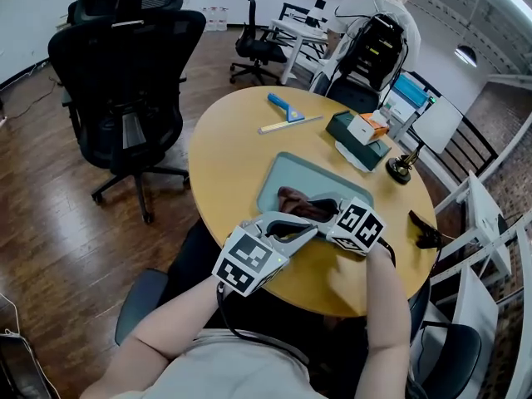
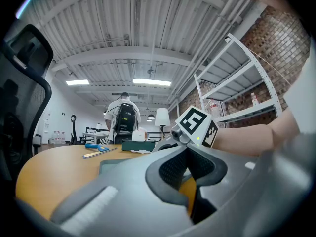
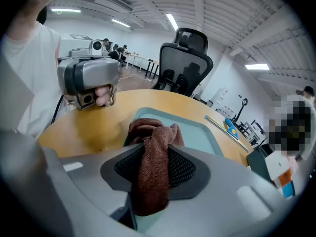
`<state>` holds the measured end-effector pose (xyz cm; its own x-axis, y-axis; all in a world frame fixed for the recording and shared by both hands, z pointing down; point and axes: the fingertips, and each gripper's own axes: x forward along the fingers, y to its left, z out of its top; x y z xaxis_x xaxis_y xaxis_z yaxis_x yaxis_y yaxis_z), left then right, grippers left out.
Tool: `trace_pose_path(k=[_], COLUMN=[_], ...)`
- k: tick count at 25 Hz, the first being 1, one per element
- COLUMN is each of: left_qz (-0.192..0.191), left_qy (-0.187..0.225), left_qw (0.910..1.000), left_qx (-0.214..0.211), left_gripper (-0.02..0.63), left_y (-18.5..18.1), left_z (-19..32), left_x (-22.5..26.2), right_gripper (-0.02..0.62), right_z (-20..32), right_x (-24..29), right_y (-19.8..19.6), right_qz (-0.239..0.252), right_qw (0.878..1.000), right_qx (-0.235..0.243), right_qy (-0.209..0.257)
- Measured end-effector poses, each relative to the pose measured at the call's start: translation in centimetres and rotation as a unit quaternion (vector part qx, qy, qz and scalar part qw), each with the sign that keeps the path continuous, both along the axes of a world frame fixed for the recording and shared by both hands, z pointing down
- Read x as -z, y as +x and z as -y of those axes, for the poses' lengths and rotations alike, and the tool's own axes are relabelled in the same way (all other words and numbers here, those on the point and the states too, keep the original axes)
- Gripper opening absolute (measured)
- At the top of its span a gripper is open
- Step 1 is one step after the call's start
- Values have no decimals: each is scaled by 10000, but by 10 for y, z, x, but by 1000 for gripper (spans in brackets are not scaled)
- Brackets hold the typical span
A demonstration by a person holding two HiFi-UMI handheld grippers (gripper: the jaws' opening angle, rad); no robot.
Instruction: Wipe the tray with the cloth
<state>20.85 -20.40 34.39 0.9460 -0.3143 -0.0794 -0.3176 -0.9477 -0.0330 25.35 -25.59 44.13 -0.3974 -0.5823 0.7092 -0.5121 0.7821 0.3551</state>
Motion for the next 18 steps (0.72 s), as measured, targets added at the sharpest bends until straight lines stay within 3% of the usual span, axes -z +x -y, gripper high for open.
trace_pose_path(k=[7, 18], left_qz=[-20, 20], left_qy=[43, 42], left_qw=[10000, 9999], left_qx=[36, 91], left_gripper=[321, 321], left_y=[-1, 0], left_z=[2, 4], left_x=[1, 0], right_gripper=[137, 137], right_z=[11, 63], right_x=[0, -3], right_y=[-12, 22], right_qz=[59, 37], right_qw=[9996, 9989], right_qx=[240, -463], right_qy=[-97, -87])
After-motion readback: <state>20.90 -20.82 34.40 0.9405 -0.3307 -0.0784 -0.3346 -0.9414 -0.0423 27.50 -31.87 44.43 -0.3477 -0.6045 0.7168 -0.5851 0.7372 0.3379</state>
